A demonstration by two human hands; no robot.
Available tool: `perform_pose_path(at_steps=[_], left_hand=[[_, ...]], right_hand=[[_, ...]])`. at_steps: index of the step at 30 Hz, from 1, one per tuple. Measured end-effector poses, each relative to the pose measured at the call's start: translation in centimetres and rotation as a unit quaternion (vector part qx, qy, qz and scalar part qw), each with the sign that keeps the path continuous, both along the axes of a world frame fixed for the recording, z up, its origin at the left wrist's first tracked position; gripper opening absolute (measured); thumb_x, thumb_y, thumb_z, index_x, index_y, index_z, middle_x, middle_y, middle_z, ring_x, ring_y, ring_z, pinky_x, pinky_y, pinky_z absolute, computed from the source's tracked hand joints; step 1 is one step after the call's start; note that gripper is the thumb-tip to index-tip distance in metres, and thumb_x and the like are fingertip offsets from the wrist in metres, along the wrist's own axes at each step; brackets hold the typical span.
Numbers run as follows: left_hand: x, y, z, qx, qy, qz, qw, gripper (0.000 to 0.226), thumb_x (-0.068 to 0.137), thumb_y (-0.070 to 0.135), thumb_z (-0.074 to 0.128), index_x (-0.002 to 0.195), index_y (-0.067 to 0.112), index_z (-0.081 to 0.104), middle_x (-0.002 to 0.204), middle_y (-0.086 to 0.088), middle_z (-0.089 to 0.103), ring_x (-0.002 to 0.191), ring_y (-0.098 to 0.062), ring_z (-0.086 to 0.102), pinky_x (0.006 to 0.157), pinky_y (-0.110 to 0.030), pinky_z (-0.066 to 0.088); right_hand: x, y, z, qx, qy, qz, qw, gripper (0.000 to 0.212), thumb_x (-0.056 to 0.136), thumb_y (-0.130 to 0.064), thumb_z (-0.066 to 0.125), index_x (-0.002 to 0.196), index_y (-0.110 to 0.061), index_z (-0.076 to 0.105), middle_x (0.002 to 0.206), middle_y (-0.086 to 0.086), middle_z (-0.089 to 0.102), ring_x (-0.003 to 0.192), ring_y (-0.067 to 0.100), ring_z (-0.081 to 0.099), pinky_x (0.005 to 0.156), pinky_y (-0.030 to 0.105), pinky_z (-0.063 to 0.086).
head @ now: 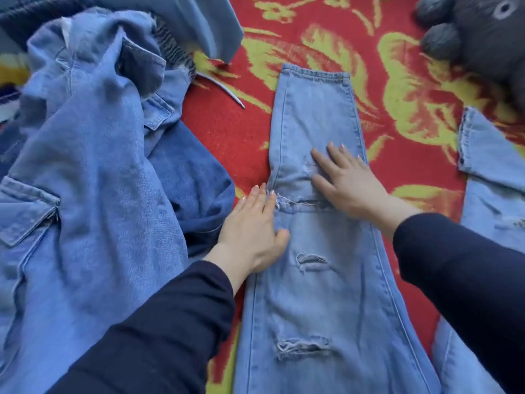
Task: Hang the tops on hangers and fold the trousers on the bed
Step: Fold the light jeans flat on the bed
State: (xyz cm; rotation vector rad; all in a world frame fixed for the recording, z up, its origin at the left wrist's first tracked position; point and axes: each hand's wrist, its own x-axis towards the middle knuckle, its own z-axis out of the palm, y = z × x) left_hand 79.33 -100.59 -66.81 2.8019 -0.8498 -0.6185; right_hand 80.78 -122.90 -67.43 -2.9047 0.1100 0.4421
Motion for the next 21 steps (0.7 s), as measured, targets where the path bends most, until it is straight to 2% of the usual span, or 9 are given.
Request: perform_pose_path(at_steps=[5, 8, 10, 13, 15, 16, 18, 20, 21], left_hand=[[-4.4, -1.7, 0.4, 0.107, 0.019, 0.069, 0.992, 0.073, 0.101, 0.047, 0.023, 0.152, 0.006, -0.007, 0.156, -0.026, -0.016, 0.145, -0.036, -0.016, 0.119, -0.043, -0.002], [-7.4, -2.3, 0.8, 0.128, -0.035, 0.080, 0.988, 0.067, 0.101, 0.042, 0.021, 0.152, 0.010, -0.008, 0.155, -0.025, -0.022, 0.144, -0.036, -0.022, 0.117, -0.046, -0.005], [-10.1, -4.1, 1.3, 0.075, -0.059, 0.060, 0.994, 0.065, 0.102, 0.039, 0.021, 0.153, 0.010, -0.006, 0.156, -0.020, -0.023, 0.144, -0.032, -0.023, 0.117, -0.043, -0.008], [-16.3, -8.3, 1.7, -0.035, -0.047, 0.008, 0.998, 0.065, 0.102, 0.040, 0.023, 0.153, 0.013, -0.008, 0.157, -0.012, -0.024, 0.143, -0.025, -0.028, 0.116, -0.039, -0.015], [-21.0, -11.4, 1.8, -0.093, -0.053, -0.017, 0.994, 0.064, 0.101, 0.039, 0.026, 0.154, 0.014, -0.001, 0.159, -0.008, -0.017, 0.143, -0.023, -0.027, 0.115, -0.038, -0.017], [-23.2, -13.0, 2.0, -0.109, -0.058, -0.019, 0.992, 0.063, 0.100, 0.038, 0.029, 0.154, 0.013, 0.007, 0.161, -0.008, -0.009, 0.145, -0.024, -0.020, 0.116, -0.040, -0.013], [-27.7, -16.0, 2.2, -0.112, -0.071, -0.014, 0.991, 0.061, 0.095, 0.035, 0.035, 0.150, 0.010, 0.028, 0.159, -0.012, 0.016, 0.147, -0.028, 0.007, 0.118, -0.046, 0.008], [-32.4, -18.5, 2.0, -0.109, -0.062, -0.041, 0.991, 0.059, 0.089, 0.037, 0.037, 0.142, 0.012, 0.046, 0.152, -0.012, 0.034, 0.142, -0.027, 0.029, 0.112, -0.047, 0.031], [-34.9, -19.6, 1.6, -0.110, -0.044, -0.063, 0.991, 0.058, 0.088, 0.040, 0.039, 0.140, 0.016, 0.050, 0.151, -0.010, 0.037, 0.141, -0.025, 0.033, 0.109, -0.046, 0.037]], right_hand=[[-9.1, -2.3, 1.6, -0.097, 0.044, 0.038, 0.994, 0.062, 0.097, -0.055, 0.023, 0.153, -0.039, 0.001, 0.163, -0.004, -0.001, 0.150, 0.020, -0.004, 0.118, 0.042, -0.005], [-12.7, -5.4, 2.9, -0.110, 0.038, 0.006, 0.993, 0.061, 0.099, -0.050, 0.026, 0.154, -0.036, 0.005, 0.163, -0.004, -0.001, 0.150, 0.019, -0.003, 0.118, 0.045, -0.003], [-15.8, -8.2, 3.7, -0.105, 0.043, -0.057, 0.992, 0.060, 0.100, -0.047, 0.028, 0.154, -0.035, 0.005, 0.163, -0.004, -0.003, 0.150, 0.020, -0.003, 0.118, 0.046, 0.000], [-21.1, -12.4, 4.0, -0.107, 0.074, -0.133, 0.983, 0.060, 0.101, -0.048, 0.024, 0.152, -0.038, -0.006, 0.162, -0.004, -0.010, 0.149, 0.026, -0.008, 0.118, 0.049, 0.000], [-24.5, -14.9, 3.8, -0.094, 0.086, -0.167, 0.978, 0.059, 0.101, -0.048, 0.023, 0.152, -0.038, -0.006, 0.162, -0.004, -0.010, 0.149, 0.027, -0.009, 0.118, 0.050, 0.001], [-26.2, -16.1, 3.6, -0.085, 0.092, -0.177, 0.976, 0.059, 0.101, -0.048, 0.023, 0.153, -0.037, -0.003, 0.162, -0.003, -0.008, 0.149, 0.026, -0.009, 0.117, 0.051, 0.002], [-29.3, -18.4, 3.2, -0.077, 0.105, -0.180, 0.975, 0.058, 0.101, -0.046, 0.025, 0.154, -0.035, 0.005, 0.163, -0.002, -0.002, 0.149, 0.024, -0.003, 0.117, 0.052, 0.008], [-32.1, -20.5, 2.9, -0.067, 0.107, -0.178, 0.976, 0.057, 0.100, -0.042, 0.031, 0.154, -0.034, 0.012, 0.163, -0.002, 0.002, 0.149, 0.024, 0.003, 0.114, 0.051, 0.016], [-33.3, -21.6, 2.9, -0.054, 0.105, -0.189, 0.975, 0.058, 0.100, -0.040, 0.034, 0.153, -0.035, 0.014, 0.163, -0.001, 0.003, 0.148, 0.026, 0.007, 0.112, 0.051, 0.020]])
